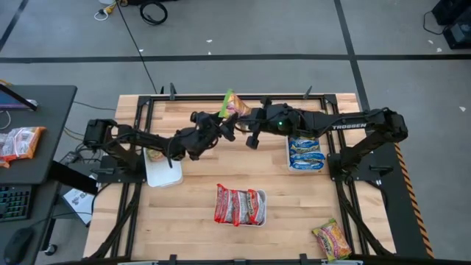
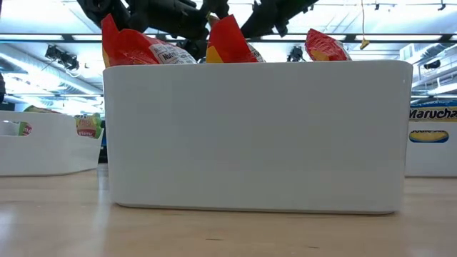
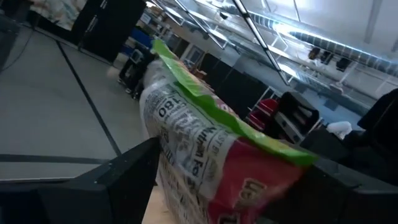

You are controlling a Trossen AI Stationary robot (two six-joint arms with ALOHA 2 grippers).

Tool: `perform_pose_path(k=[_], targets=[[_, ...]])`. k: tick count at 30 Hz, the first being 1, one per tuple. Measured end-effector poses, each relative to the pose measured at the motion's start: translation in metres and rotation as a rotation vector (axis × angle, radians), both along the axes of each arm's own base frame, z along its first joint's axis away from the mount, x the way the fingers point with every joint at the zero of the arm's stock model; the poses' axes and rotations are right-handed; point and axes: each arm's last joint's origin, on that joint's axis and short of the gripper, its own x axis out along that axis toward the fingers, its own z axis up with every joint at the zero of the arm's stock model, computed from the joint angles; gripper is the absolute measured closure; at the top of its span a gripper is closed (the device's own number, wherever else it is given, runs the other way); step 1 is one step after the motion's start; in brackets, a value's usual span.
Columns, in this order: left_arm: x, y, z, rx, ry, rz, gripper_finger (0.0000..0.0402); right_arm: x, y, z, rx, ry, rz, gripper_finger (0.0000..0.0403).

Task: Sort Maruchan noodles
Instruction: Put the left green noodle pack into the left white bin

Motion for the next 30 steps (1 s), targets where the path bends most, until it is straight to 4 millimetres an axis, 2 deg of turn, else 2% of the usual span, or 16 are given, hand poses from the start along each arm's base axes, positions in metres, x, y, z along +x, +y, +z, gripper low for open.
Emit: perform_pose_path(k=[4, 8, 12, 16, 23, 26, 30], targets=[[0.001, 0.001, 0.000, 0.032, 0.028, -0.025, 0.0107, 0.000, 0.001, 0.000, 0.069, -0.025, 0.017, 0.0393], [0.001, 0.000, 0.000, 0.048, 0.035, -0.051, 0.0152, 0.001, 0.003, 0.000, 0.085, -0.036, 0.028, 0.0377], [0.002, -0.002, 0.001, 0.028, 0.002, -0.112, 0.0210, 0.002, 0.009, 0.001, 0.100, -0.049, 0.070, 0.0328], [-0.001, -0.002, 0.011, 0.034, 0.082, -0.125, 0.0257, -0.003, 0.021, 0.005, 0.178, -0.031, 0.120, 0.0257], [-0.022, 0.000, 0.070, 0.118, 0.452, -0.108, 0.0265, -0.039, 0.045, 0.037, 0.292, 0.060, 0.270, 0.0132], [-0.039, -0.003, 0.102, 0.154, 0.643, -0.143, 0.0262, -0.058, 0.047, 0.047, 0.287, 0.078, 0.291, 0.0101], [-0.064, -0.013, 0.135, 0.124, 0.861, -0.356, 0.0261, -0.079, 0.045, 0.052, 0.282, 0.136, 0.271, 0.0086]])
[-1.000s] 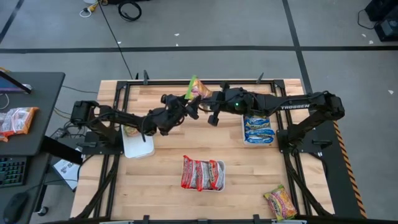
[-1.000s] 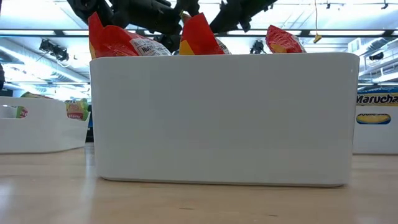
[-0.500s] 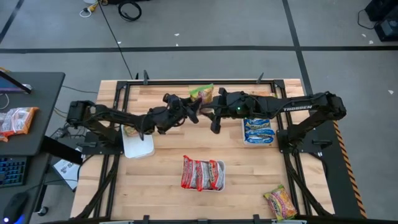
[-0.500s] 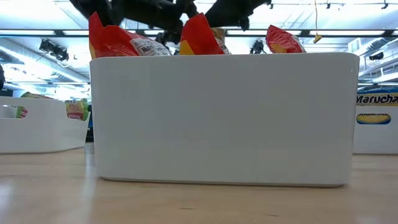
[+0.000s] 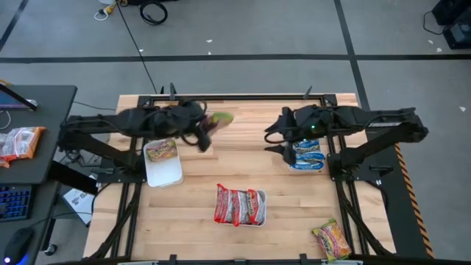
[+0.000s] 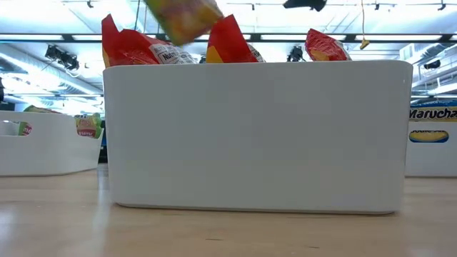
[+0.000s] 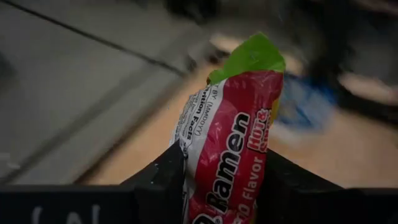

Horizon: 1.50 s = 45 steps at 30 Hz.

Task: Sort Maruchan noodles
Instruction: Put the left green noodle pack into the left white bin

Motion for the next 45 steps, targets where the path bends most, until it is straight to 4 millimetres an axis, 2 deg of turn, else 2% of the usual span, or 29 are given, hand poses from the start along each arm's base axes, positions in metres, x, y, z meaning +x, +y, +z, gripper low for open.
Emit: perform_pose_path(k=[2, 5, 8, 11, 13, 16, 21, 26, 31, 39, 45], targets=[[-0.012, -0.007, 0.007, -0.102, 0.109, -0.088, 0.0261, -0.007, -0.002, 0.000, -0.006, 0.028, -0.029, 0.0086], [-0.032, -0.017, 0.004, -0.284, 0.305, -0.178, 0.0260, -0.013, -0.005, 0.000, -0.021, 0.056, -0.072, 0.0090], [-0.053, -0.027, -0.013, -0.427, 0.555, -0.158, 0.0260, -0.012, -0.007, -0.001, -0.028, 0.054, -0.089, 0.0093], [-0.068, -0.037, -0.030, -0.440, 0.754, -0.114, 0.0259, -0.008, -0.009, -0.001, -0.027, 0.043, -0.097, 0.0093], [-0.070, -0.043, -0.045, -0.425, 0.825, -0.108, 0.0259, -0.003, -0.010, -0.002, -0.026, 0.033, -0.102, 0.0093], [-0.069, -0.050, -0.068, -0.373, 0.866, -0.080, 0.0259, 0.001, -0.010, -0.004, -0.026, 0.031, -0.103, 0.0094], [-0.057, -0.060, -0.109, -0.288, 0.807, -0.089, 0.0258, 0.005, -0.010, -0.010, -0.009, 0.075, -0.089, 0.0094], [-0.066, -0.064, -0.135, -0.215, 0.866, -0.052, 0.0258, 0.001, -0.007, -0.016, 0.094, 0.139, -0.078, 0.0096], [-0.075, -0.069, -0.152, -0.199, 0.932, -0.045, 0.0258, -0.004, -0.002, -0.020, 0.136, 0.207, -0.082, 0.0096], [-0.070, -0.084, -0.180, -0.338, 0.843, -0.166, 0.0258, -0.005, -0.001, -0.021, 0.134, 0.223, -0.075, 0.0096], [-0.070, -0.093, -0.186, -0.365, 0.804, -0.226, 0.0258, -0.005, -0.005, -0.021, 0.130, 0.219, -0.093, 0.0096]])
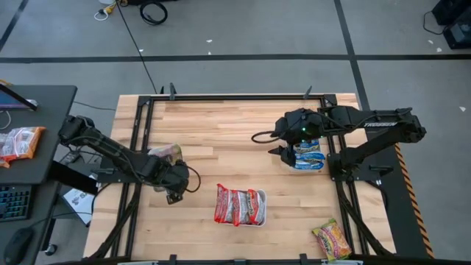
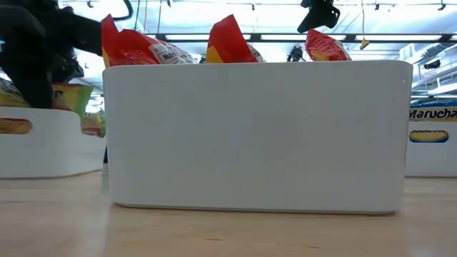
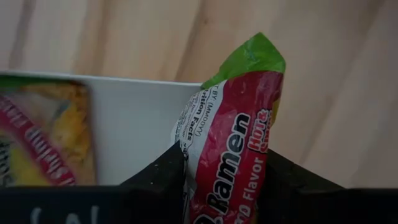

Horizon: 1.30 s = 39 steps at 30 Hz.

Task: Sort Maruchan noodles
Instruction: Put the left green noodle pack into the left white bin

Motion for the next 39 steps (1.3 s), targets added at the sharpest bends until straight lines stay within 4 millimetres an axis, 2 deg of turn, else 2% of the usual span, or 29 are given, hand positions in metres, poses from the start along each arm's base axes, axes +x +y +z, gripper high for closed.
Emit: perform_pose_path(k=[7, 13, 22, 26, 30, 34, 39], targets=[[-0.007, -0.007, -0.004, -0.033, 0.014, -0.042, 0.0257, -0.001, -0.013, -0.001, 0.030, 0.005, -0.132, 0.0096], [-0.017, -0.015, -0.013, -0.078, 0.080, -0.159, 0.0257, 0.004, -0.032, -0.012, 0.026, 0.082, -0.264, 0.0096], [-0.027, -0.012, -0.017, 0.011, 0.175, -0.367, 0.0257, 0.019, -0.040, -0.029, 0.075, 0.155, -0.254, 0.0096], [-0.033, -0.008, -0.017, 0.047, 0.245, -0.368, 0.0253, 0.022, -0.040, -0.031, 0.090, 0.165, -0.240, 0.0096], [-0.035, -0.006, -0.019, 0.054, 0.268, -0.321, 0.0231, 0.020, -0.040, -0.030, 0.091, 0.165, -0.241, 0.0096], [-0.033, -0.004, -0.017, -0.014, 0.278, -0.234, 0.0191, 0.019, -0.039, -0.029, 0.075, 0.173, -0.221, 0.0096], [-0.023, -0.002, 0.001, -0.073, 0.262, -0.205, 0.0145, 0.019, -0.039, -0.030, 0.055, 0.177, -0.197, 0.0096]])
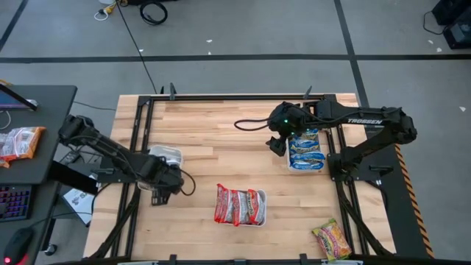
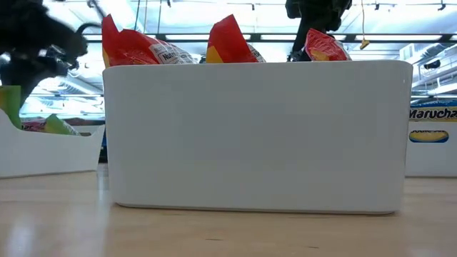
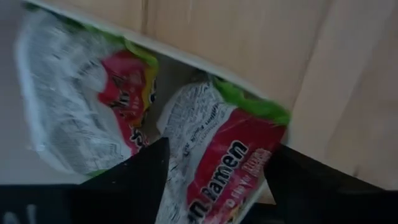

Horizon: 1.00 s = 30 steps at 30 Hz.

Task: Sort Maruchan noodles
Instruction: Put the left green noodle pack into the left white bin

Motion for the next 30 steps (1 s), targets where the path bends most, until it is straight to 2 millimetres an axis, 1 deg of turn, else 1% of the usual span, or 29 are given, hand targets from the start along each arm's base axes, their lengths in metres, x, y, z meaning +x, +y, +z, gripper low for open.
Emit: perform_pose_path(k=[3, 6, 10, 13, 16, 24, 30], targets=[[0.007, 0.005, 0.017, -0.005, -0.016, 0.004, 0.0130, 0.000, 0.000, 0.000, -0.007, 0.001, 0.010, 0.0096], [0.015, 0.017, 0.030, -0.009, -0.031, 0.027, 0.0128, 0.000, 0.000, 0.000, -0.007, 0.001, 0.010, 0.0096], [0.022, 0.038, 0.035, 0.008, -0.062, 0.080, 0.0136, 0.000, 0.000, 0.000, -0.002, 0.000, 0.008, 0.0096], [0.023, 0.051, 0.032, 0.063, -0.059, 0.080, 0.0143, 0.000, 0.001, 0.000, 0.021, 0.002, 0.019, 0.0096], [0.021, 0.056, 0.025, 0.076, -0.034, 0.028, 0.0148, -0.002, 0.002, -0.001, 0.057, 0.020, 0.012, 0.0096], [0.011, 0.052, 0.002, 0.081, 0.030, -0.061, 0.0149, -0.011, 0.008, -0.007, 0.097, 0.125, 0.021, 0.0096], [0.005, 0.047, -0.015, 0.117, 0.035, -0.103, 0.0149, -0.011, 0.008, -0.007, 0.083, 0.132, 0.045, 0.0096]])
